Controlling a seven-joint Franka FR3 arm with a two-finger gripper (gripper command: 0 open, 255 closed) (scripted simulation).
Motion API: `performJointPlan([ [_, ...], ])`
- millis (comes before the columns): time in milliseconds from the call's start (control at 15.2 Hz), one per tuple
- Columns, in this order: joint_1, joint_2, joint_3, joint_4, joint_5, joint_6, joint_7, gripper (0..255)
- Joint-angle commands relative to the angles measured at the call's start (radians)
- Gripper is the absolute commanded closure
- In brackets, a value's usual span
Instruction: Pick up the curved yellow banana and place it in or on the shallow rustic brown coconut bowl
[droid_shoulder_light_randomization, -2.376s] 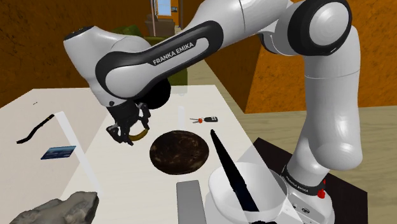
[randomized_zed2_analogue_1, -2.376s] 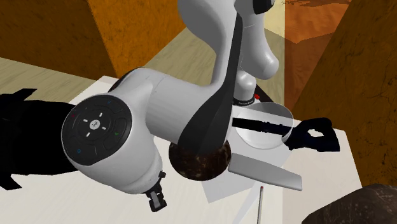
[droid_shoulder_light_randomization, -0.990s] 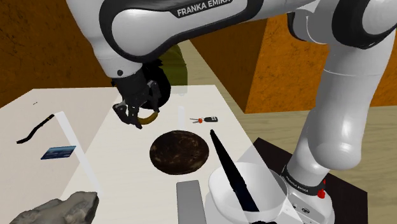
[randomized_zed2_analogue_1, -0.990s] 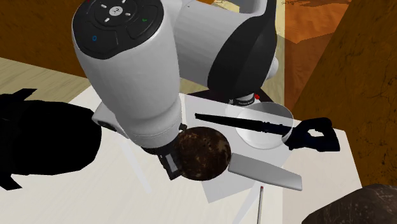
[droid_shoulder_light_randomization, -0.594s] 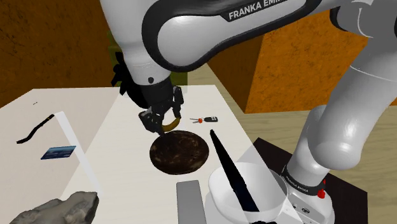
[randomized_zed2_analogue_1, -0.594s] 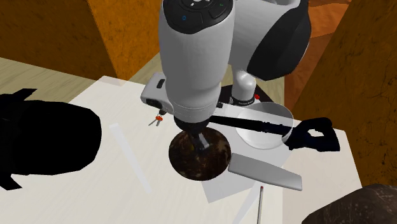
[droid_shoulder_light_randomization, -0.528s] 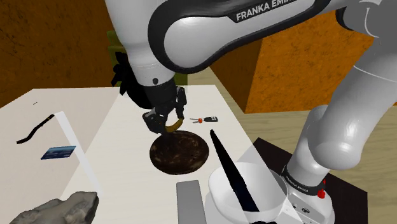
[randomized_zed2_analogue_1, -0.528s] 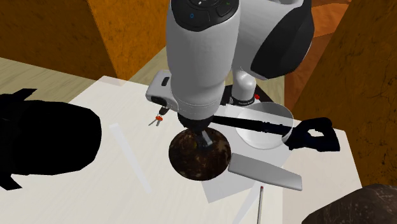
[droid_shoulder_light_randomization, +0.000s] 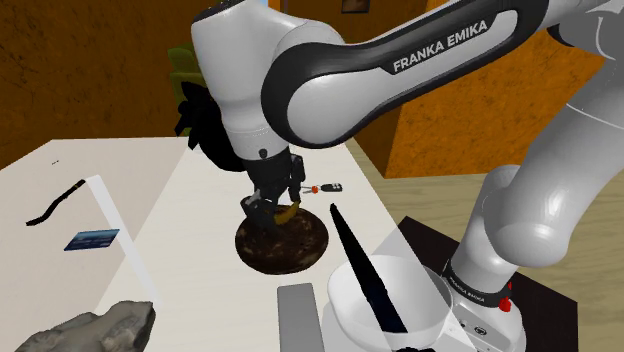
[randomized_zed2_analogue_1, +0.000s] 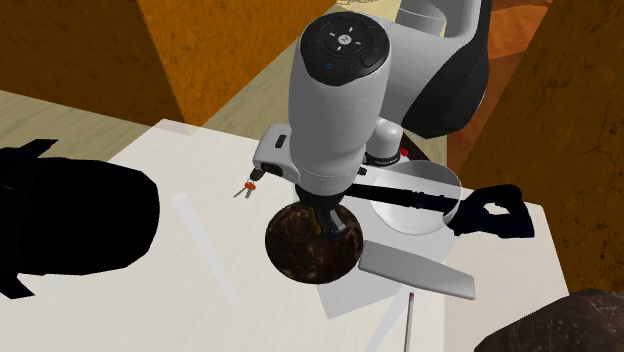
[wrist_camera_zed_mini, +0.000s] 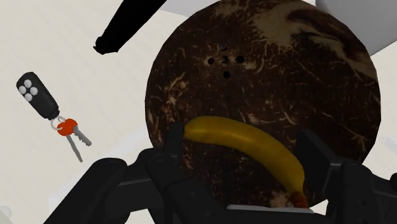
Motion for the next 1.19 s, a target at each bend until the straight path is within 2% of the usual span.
performJointPlan([
  [0, -0.001, 0.014, 0.003, -0.015, -0.006, 0.027, 0.008, 255],
  [264, -0.001, 0.037, 0.009, -0.057, -0.017, 0.088, 0.024, 255],
  [792, -0.001, 0.037, 0.009, -0.057, -0.017, 0.088, 0.024, 255],
  [858, -0.001, 0.037, 0.009, -0.057, -0.017, 0.088, 0.024, 0],
  [1122, -0.001, 0.037, 0.009, -0.057, -0.017, 0.088, 0.024, 0],
])
